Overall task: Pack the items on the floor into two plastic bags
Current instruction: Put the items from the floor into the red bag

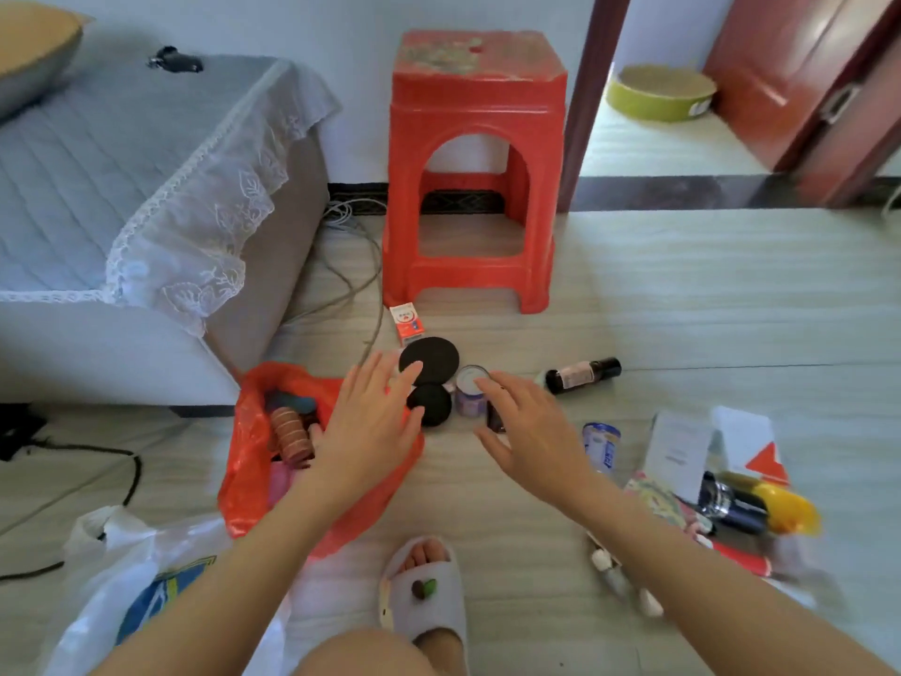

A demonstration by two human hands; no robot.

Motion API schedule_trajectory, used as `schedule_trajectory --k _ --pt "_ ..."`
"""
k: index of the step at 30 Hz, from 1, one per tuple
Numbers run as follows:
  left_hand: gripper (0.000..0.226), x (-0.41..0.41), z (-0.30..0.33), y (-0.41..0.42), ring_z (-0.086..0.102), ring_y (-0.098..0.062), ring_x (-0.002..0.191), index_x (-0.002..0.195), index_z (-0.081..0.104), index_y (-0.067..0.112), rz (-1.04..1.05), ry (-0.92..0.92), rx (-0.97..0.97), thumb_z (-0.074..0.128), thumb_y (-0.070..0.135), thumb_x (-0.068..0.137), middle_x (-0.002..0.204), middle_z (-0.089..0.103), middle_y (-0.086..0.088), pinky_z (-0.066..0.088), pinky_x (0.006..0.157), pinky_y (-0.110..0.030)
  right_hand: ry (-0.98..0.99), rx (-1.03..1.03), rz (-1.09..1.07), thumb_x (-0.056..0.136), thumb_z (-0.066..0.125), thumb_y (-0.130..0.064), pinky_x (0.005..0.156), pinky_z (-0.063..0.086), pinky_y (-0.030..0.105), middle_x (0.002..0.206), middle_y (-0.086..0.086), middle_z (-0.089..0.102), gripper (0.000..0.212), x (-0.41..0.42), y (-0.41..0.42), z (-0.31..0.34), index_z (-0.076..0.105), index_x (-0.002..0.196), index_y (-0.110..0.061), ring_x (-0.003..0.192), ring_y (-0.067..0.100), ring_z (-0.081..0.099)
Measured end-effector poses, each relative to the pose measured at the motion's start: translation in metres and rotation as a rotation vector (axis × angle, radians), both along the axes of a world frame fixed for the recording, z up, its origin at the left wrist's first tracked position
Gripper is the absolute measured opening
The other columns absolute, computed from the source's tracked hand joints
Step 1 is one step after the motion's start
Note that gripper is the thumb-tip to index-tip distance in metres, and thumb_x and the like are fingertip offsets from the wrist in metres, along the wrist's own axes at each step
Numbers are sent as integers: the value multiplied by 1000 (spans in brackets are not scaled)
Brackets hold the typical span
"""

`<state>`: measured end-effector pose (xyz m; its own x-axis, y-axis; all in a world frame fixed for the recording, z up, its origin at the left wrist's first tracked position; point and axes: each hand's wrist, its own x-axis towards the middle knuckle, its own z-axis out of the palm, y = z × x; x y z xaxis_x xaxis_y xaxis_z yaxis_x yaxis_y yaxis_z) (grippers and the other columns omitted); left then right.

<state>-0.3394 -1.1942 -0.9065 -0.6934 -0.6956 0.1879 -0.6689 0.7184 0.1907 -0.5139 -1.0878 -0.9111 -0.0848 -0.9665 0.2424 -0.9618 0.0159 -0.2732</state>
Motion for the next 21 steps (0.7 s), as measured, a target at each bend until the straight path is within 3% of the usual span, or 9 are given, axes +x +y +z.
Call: schedule_trajectory --k 3,6,8,10,14,18,21 --pt "47 -47 29 8 54 -37 113 115 54 10 -197 -92 -129 46 34 76 117 59 -18 45 93 -42 81 22 -111 80 45 -39 85 51 39 111 9 64 49 -45 25 21 58 116 -9 97 28 64" --pt "49 -95 45 34 63 -33 99 105 62 13 -396 -205 -225 73 29 60 106 64 -15 53 80 -38 84 27 -235 82 51 -37 87 50 42 113 12 64 48 -89 52 31 58 120 -7 101 31 63" --pt "53 -123 38 62 61 -31 103 110 60 14 -514 -240 -222 74 29 62 114 62 -15 53 81 -38 46 7 -333 86 58 -33 93 47 42 121 13 60 50 -112 73 27 51 128 -7 109 32 59" --pt "52 -149 18 89 49 -34 121 125 52 12 -598 -284 -183 64 27 76 133 49 -18 45 95 -40 -8 37 -414 90 55 -34 101 39 40 133 12 52 55 -132 96 12 40 137 -9 121 29 49" --pt "52 -186 -32 131 33 -30 133 136 35 13 -526 -338 -11 49 25 88 145 31 -16 32 106 -38 -67 185 -531 91 53 -35 101 38 39 134 13 50 57 -155 150 -48 37 139 -9 123 29 47" --pt "59 -198 -107 170 23 -25 137 143 20 18 -376 -391 276 43 28 89 150 21 -8 27 107 -35 -77 305 -567 69 77 -28 74 53 41 98 13 67 53 -167 201 -118 61 114 -6 90 32 65" --pt "69 -201 -153 193 18 -25 141 146 9 20 -269 -481 469 45 36 90 154 12 -8 25 109 -37 -65 378 -544 51 85 -31 63 54 36 84 6 67 53 -163 227 -159 65 96 -12 76 26 66"
